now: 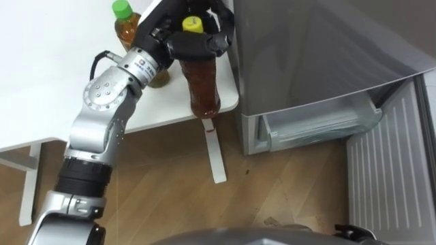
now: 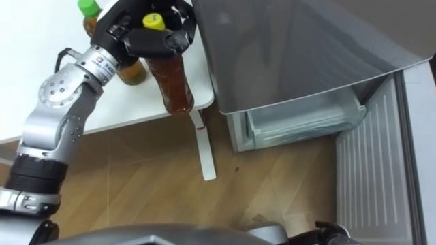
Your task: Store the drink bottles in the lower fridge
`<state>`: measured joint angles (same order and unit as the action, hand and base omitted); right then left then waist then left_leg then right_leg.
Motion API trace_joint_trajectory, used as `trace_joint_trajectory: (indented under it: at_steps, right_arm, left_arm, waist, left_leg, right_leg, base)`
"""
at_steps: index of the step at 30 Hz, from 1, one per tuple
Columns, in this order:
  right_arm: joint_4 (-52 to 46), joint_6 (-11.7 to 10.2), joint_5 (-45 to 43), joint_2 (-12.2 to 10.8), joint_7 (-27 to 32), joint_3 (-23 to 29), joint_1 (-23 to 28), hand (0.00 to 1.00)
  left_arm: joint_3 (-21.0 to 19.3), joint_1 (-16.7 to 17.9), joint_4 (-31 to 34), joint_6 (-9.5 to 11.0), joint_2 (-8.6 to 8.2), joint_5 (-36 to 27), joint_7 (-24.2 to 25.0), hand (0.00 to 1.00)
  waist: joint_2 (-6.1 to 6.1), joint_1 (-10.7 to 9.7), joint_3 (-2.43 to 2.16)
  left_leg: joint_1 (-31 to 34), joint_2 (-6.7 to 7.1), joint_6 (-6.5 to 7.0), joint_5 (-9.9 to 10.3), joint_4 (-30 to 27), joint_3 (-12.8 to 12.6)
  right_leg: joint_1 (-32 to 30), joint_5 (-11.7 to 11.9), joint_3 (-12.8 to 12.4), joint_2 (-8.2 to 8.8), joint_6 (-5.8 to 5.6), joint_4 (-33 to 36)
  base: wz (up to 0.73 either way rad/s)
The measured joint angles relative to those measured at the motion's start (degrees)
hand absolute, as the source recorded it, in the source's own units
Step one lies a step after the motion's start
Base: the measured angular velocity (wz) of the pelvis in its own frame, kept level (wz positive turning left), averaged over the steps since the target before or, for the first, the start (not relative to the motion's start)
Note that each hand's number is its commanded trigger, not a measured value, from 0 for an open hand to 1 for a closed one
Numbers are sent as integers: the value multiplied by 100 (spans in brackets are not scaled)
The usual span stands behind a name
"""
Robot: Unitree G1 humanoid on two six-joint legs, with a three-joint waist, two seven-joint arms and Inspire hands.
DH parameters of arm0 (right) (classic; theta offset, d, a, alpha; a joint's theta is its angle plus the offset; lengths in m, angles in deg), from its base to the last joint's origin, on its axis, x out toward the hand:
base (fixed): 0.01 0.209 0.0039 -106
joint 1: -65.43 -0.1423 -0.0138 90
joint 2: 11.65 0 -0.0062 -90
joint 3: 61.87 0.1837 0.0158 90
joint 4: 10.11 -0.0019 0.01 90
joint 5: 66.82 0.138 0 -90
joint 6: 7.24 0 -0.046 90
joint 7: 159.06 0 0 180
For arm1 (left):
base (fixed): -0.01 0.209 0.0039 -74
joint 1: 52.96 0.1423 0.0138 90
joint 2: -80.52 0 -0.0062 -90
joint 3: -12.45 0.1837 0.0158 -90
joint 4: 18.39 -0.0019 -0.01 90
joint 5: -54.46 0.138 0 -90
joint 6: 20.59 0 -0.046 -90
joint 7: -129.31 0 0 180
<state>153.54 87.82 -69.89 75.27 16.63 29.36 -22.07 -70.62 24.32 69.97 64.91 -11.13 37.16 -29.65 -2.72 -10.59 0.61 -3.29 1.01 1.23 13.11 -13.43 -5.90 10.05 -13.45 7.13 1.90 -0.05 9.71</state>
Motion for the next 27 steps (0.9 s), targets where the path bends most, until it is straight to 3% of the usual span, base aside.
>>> trace_joint_trajectory:
  at_steps: [17,27]
  right_arm:
    - [15,-1,94,-53,-5,-12,-122,0]
    - [-406,-40,252,-195,-106,-168,-199,0]
  left_arm:
    - [5,5,9,0,-13,0,-28,100]
    - [14,29,150,-9,-128,8,-4,100]
  waist:
    - [33,37,7]
    - [139,201,-45]
  left_leg:
    - [-7,3,-4,-5,15,-10]
    - [93,-11,-21,-26,-17,-6]
  right_leg:
    - [-15,0,-52,0,0,-7]
    - [-95,3,37,-4,2,-2]
  base:
    - [0]
    - [-1]
